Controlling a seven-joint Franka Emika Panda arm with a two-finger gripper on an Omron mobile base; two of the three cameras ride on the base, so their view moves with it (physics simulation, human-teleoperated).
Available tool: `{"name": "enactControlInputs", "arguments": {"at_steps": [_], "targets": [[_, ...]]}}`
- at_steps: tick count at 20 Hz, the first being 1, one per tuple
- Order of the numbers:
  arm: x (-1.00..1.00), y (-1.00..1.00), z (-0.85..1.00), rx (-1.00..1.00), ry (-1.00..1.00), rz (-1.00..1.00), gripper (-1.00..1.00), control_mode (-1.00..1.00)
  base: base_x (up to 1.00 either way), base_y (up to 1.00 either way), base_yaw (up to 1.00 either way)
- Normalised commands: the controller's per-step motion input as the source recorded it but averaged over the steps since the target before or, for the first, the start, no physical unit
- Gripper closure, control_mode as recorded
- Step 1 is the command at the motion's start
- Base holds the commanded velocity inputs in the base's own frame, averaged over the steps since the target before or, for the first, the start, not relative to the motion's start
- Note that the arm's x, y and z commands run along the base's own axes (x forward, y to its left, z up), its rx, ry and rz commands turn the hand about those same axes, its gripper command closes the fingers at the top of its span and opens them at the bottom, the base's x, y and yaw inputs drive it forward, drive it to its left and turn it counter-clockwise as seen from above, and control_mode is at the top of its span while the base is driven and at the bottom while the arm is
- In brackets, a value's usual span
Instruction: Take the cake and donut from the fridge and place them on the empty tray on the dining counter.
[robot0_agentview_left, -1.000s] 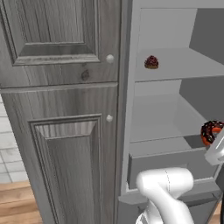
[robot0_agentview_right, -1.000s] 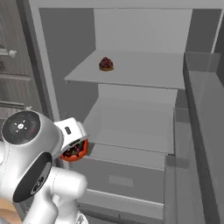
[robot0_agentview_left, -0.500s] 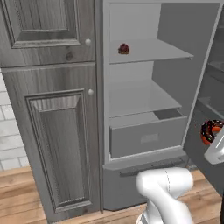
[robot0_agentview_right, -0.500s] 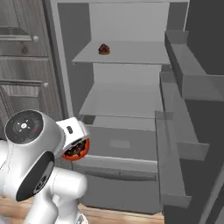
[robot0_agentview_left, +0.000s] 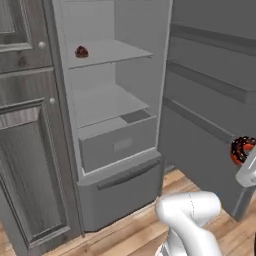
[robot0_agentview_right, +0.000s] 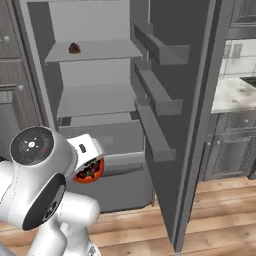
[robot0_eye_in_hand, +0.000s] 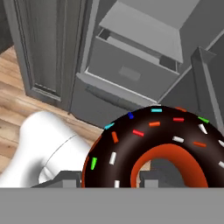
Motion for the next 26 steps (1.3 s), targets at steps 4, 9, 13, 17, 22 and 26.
{"name": "enactControlInputs", "arguments": {"at_steps": [4,9,13,17,22,26], "targets": [[0.0,0.0,0.0,0.0,0.0,0.0,1.0,1.0,-0.24,0.08,-0.61],[0.0,0.0,0.0,0.0,0.0,0.0,1.0,1.0,-0.23,0.0,-0.65],[0.0,0.0,0.0,0.0,0.0,0.0,1.0,1.0,-0.26,0.0,-0.7],[0.0,0.0,0.0,0.0,0.0,0.0,1.0,1.0,-0.26,0.0,-0.7],[0.0,0.0,0.0,0.0,0.0,0.0,1.0,1.0,-0.26,-0.09,-0.62],[0.0,0.0,0.0,0.0,0.0,0.0,1.0,1.0,-0.34,-0.17,-0.57]]}}
